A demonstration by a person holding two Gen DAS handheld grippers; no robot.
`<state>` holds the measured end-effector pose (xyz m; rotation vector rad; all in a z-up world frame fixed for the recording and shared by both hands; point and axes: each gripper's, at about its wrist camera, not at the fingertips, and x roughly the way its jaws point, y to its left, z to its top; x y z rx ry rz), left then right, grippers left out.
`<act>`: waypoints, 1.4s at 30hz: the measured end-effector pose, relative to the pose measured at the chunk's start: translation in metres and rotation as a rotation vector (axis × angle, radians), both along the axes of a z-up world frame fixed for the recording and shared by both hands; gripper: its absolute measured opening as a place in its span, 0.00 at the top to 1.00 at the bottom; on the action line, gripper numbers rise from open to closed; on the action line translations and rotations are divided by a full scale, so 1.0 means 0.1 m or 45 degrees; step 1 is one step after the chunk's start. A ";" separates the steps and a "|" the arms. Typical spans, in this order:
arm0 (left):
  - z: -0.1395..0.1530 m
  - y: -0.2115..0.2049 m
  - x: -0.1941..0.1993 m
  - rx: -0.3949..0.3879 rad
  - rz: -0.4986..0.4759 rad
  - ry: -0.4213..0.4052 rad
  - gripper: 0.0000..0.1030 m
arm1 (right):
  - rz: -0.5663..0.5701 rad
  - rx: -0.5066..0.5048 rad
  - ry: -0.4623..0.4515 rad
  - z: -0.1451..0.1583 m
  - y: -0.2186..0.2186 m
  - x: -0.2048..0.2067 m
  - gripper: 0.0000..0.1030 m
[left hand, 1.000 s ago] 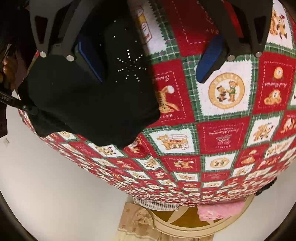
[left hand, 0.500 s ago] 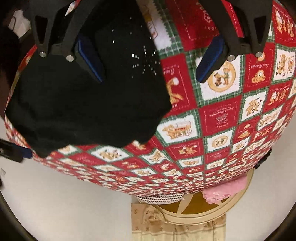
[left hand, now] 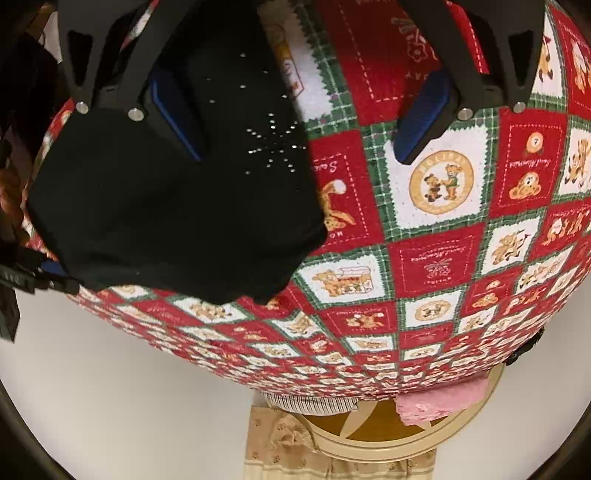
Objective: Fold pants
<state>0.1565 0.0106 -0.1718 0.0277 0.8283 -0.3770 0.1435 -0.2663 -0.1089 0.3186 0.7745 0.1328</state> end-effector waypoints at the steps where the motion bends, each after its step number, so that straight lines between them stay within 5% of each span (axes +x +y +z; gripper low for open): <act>1: 0.01 0.00 0.00 -0.004 -0.002 -0.003 0.00 | 0.012 0.042 -0.001 0.01 -0.03 -0.06 0.45; 30: -0.10 -0.15 0.21 -0.103 -0.055 0.098 0.00 | 0.155 0.109 -0.012 -0.41 0.21 -0.27 0.45; 33: -0.10 -0.14 0.21 -0.123 -0.064 0.098 0.00 | 0.164 0.100 -0.013 -0.41 0.25 -0.27 0.54; 35: -0.09 -0.13 0.19 -0.142 -0.089 0.087 0.07 | 0.177 0.147 -0.006 -0.41 0.23 -0.26 0.64; 37: -0.07 -0.12 0.16 -0.199 -0.146 0.087 0.30 | 0.202 0.195 -0.010 -0.39 0.22 -0.28 0.70; 39: -0.08 -0.11 0.16 -0.244 -0.165 0.095 0.42 | 0.208 0.163 -0.021 -0.33 0.28 -0.31 0.73; 42: -0.07 -0.02 0.17 -0.340 -0.170 0.121 0.78 | 0.227 0.141 -0.049 -0.18 0.38 -0.36 0.74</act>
